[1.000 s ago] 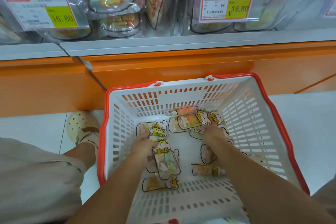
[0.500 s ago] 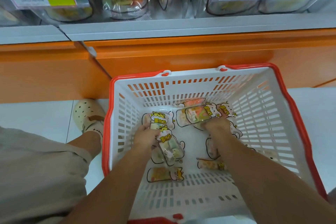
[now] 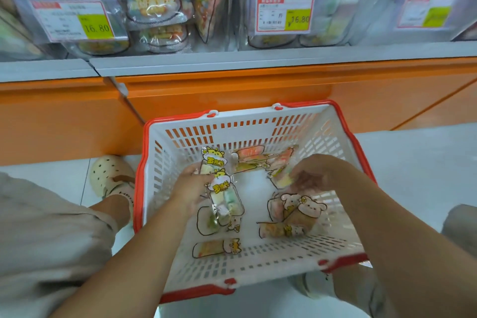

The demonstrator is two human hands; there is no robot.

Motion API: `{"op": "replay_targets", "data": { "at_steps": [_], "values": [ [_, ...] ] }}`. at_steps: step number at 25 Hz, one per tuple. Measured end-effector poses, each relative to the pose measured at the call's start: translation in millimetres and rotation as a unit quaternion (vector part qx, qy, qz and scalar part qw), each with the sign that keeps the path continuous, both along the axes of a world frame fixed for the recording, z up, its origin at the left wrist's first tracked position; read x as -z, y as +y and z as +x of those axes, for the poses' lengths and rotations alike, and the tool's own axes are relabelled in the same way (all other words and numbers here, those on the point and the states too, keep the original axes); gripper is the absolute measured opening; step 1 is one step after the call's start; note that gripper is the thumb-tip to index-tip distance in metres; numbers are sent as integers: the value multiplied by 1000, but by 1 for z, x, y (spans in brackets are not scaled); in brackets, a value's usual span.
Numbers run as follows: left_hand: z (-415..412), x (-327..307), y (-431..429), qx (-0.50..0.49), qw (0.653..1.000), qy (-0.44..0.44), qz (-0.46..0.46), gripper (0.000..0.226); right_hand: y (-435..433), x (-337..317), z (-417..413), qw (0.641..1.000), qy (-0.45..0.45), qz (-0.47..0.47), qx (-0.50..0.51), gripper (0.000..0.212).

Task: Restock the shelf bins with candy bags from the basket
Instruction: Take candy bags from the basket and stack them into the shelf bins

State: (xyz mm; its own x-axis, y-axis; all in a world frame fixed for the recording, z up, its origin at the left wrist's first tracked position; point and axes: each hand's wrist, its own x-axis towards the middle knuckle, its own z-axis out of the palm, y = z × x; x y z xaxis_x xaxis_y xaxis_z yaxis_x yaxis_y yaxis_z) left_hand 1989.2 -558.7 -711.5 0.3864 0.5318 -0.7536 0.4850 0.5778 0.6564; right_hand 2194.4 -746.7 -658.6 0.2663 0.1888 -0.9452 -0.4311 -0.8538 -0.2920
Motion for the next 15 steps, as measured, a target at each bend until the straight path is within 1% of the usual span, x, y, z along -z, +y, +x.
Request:
{"op": "replay_targets", "data": {
  "at_steps": [1,3,5,7,8,11,12,13,15],
  "values": [
    [0,-6,-1,4,1000,-15,-3,38,-5,-8,0,999,-22,-7,-39,7],
    [-1,-14,-5,13,999,-36,-12,37,-18,-22,-3,997,-49,16,-57,9],
    [-3,-21,-12,19,998,-61,-29,32,-29,-29,-11,994,-40,98,-33,16],
    [-4,-29,-22,12,995,-86,-49,31,-36,-27,-25,979,5,202,6,33],
    [-5,-34,-26,7,994,-97,-58,34,-37,-26,-33,970,26,241,20,45],
    [0,-47,-37,-22,986,-136,-92,48,-32,-17,-61,950,78,292,77,73],
    [2,-53,-39,-28,985,-142,-96,52,-30,-17,-70,943,92,304,103,75],
    [4,-60,-41,-28,984,-147,-99,50,-29,-18,-79,936,98,316,120,69],
    [4,-70,-45,-35,979,-165,-118,38,-27,-24,-91,927,93,336,138,48]
  ]
}}
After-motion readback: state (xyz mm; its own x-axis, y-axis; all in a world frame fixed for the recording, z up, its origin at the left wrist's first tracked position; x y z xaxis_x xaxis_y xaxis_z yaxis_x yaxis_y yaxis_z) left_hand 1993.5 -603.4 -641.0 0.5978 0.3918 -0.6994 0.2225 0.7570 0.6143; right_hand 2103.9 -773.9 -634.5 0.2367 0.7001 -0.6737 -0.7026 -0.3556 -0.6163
